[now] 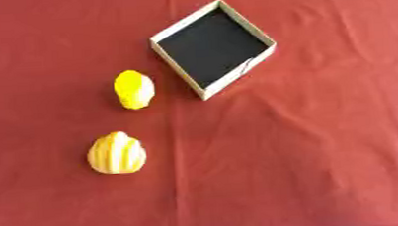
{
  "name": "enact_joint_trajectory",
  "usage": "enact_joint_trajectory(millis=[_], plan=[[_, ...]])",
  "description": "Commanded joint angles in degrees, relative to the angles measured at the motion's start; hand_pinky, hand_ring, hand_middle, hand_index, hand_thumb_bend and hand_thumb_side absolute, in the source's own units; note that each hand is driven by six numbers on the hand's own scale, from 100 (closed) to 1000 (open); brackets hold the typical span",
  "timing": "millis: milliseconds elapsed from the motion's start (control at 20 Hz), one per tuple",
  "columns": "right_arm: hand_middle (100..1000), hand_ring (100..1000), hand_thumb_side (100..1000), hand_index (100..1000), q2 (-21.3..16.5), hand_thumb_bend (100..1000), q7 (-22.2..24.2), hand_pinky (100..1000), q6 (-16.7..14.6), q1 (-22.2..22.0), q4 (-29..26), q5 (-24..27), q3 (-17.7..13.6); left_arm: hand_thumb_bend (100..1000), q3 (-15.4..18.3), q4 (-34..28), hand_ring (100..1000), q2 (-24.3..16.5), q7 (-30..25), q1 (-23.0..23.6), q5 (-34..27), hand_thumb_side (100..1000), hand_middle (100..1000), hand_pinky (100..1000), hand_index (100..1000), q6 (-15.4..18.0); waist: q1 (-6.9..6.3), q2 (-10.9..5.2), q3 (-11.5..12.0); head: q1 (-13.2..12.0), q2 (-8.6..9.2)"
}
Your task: Pick up objects on the table and place them in the box.
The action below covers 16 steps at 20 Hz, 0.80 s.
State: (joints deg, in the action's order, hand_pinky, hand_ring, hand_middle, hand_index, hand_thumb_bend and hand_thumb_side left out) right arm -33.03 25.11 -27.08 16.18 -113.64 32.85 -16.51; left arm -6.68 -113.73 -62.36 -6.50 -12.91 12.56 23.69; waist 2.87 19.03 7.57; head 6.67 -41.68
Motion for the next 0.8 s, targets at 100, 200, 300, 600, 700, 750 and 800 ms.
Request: enact_joint_trajectory(millis=[100, 200, 300, 600, 700, 750, 800], plan=[[660, 879, 470, 783, -1.62, 100, 0.44, 921, 0.24, 0.93, -0.95, 0.62, -0.12, 113, -2.33, -0.86, 822, -3.02, -5.72, -2.13, 0.71, 677, 805, 854, 917, -1.9, -0.33, -0.99, -0.11, -0.28, 0.69], [658, 879, 470, 783, -1.58, 100, 0.52, 920, 0.34, 0.85, -0.95, 0.67, -0.15, 138, -3.33, -0.86, 835, -3.03, -8.52, -2.36, 1.37, 681, 819, 869, 925, -3.07, -0.36, -1.0, -0.17, -0.49, 0.78], [657, 879, 470, 783, -1.47, 100, 0.55, 921, 0.54, 0.82, -0.95, 0.7, -0.16, 151, -4.35, -0.86, 846, -2.63, -11.39, -2.9, 1.48, 656, 831, 882, 930, -3.81, -0.41, -1.01, -0.21, -0.6, 0.82], [656, 879, 470, 782, -1.27, 100, 0.89, 921, 1.08, 1.02, -0.95, 0.98, 0.1, 215, -7.84, -0.86, 874, -0.22, -20.71, -8.19, 0.08, 521, 860, 911, 939, -4.37, -0.56, -1.22, -0.3, -0.95, 0.67], [655, 879, 470, 782, -1.22, 100, 0.96, 922, 1.21, 0.95, -0.95, 1.01, 0.11, 235, -8.91, -0.86, 872, 0.87, -22.53, -9.99, 0.19, 496, 856, 909, 939, -5.37, -0.62, -1.28, -0.27, -0.97, 0.65], [654, 879, 470, 782, -1.19, 100, 1.0, 922, 1.31, 0.93, -0.95, 1.02, 0.12, 238, -9.46, -0.86, 872, 1.4, -23.23, -10.82, 0.32, 497, 855, 909, 938, -6.07, -0.64, -1.31, -0.24, -0.95, 0.62], [654, 879, 470, 782, -1.17, 100, 1.04, 922, 1.41, 0.91, -0.95, 1.03, 0.15, 235, -10.0, -0.86, 871, 1.93, -23.82, -11.61, 0.5, 507, 854, 909, 937, -6.99, -0.67, -1.35, -0.19, -0.96, 0.54]])
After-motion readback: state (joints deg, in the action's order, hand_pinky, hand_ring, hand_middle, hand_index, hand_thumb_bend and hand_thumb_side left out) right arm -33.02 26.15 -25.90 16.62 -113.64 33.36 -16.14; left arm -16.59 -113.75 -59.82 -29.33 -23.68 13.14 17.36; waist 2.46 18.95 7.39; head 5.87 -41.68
